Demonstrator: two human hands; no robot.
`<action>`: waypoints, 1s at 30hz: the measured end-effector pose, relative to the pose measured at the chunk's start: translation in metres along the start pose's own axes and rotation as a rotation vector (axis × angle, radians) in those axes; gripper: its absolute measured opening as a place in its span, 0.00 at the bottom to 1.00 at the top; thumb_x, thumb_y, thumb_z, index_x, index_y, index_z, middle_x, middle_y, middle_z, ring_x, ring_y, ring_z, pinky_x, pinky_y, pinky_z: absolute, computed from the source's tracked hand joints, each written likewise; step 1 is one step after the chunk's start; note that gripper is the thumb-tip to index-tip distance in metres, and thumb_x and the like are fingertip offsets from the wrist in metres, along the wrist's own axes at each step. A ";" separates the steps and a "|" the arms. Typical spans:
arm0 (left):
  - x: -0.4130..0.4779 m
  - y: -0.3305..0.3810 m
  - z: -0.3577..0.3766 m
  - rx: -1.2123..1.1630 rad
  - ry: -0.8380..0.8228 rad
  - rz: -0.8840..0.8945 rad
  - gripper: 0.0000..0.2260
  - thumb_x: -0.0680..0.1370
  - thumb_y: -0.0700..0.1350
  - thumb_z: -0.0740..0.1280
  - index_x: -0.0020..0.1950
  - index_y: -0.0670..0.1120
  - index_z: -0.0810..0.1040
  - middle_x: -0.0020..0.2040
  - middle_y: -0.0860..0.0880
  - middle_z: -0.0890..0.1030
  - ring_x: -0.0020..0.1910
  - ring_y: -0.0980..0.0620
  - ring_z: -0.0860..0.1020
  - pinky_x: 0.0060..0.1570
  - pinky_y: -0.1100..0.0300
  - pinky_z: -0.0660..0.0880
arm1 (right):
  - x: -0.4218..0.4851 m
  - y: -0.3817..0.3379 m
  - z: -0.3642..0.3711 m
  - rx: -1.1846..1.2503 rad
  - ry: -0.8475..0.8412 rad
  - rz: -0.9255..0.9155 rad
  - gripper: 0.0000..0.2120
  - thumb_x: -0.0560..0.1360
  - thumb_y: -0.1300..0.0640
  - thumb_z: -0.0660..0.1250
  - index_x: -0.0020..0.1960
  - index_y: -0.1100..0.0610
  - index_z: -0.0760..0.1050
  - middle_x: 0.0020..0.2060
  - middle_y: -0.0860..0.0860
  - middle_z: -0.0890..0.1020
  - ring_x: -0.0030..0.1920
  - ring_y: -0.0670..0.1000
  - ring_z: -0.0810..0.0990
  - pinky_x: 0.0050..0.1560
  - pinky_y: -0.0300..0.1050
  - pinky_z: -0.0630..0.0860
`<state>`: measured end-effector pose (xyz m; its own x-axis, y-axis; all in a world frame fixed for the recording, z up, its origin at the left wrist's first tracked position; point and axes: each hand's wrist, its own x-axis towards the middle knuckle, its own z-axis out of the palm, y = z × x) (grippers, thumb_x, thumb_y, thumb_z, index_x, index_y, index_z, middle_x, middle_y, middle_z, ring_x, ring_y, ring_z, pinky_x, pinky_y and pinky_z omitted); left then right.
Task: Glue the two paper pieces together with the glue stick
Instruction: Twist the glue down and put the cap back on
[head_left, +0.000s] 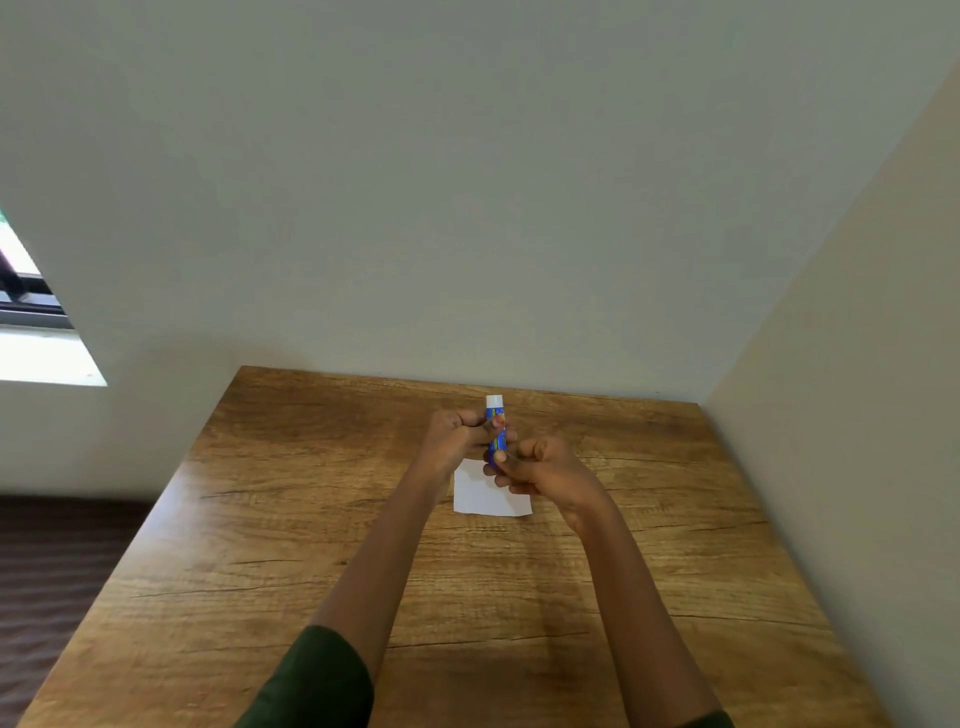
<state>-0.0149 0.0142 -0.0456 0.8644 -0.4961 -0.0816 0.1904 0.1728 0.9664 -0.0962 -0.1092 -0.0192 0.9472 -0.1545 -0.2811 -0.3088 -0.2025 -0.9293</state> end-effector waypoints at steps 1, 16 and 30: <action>0.000 0.000 0.000 -0.005 -0.001 0.000 0.03 0.73 0.41 0.69 0.43 0.45 0.83 0.39 0.48 0.86 0.42 0.52 0.84 0.37 0.66 0.77 | 0.000 0.000 0.000 -0.006 0.011 -0.003 0.12 0.74 0.54 0.68 0.53 0.62 0.81 0.46 0.56 0.85 0.41 0.45 0.81 0.41 0.33 0.75; 0.002 -0.001 -0.002 0.019 0.013 -0.003 0.08 0.73 0.41 0.70 0.49 0.38 0.82 0.42 0.43 0.85 0.42 0.49 0.83 0.46 0.59 0.80 | 0.003 -0.002 0.007 -0.132 0.203 -0.059 0.13 0.64 0.52 0.78 0.43 0.60 0.83 0.38 0.56 0.85 0.35 0.47 0.80 0.41 0.43 0.75; 0.000 0.005 -0.001 0.029 0.004 0.016 0.05 0.73 0.43 0.69 0.46 0.42 0.83 0.42 0.45 0.85 0.42 0.52 0.83 0.42 0.67 0.76 | 0.001 -0.002 0.003 -0.010 0.037 -0.036 0.10 0.73 0.55 0.70 0.48 0.61 0.82 0.40 0.54 0.85 0.36 0.44 0.81 0.38 0.34 0.76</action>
<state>-0.0135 0.0159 -0.0414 0.8691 -0.4900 -0.0674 0.1635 0.1559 0.9742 -0.0948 -0.1063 -0.0184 0.9538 -0.1827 -0.2387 -0.2761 -0.2185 -0.9360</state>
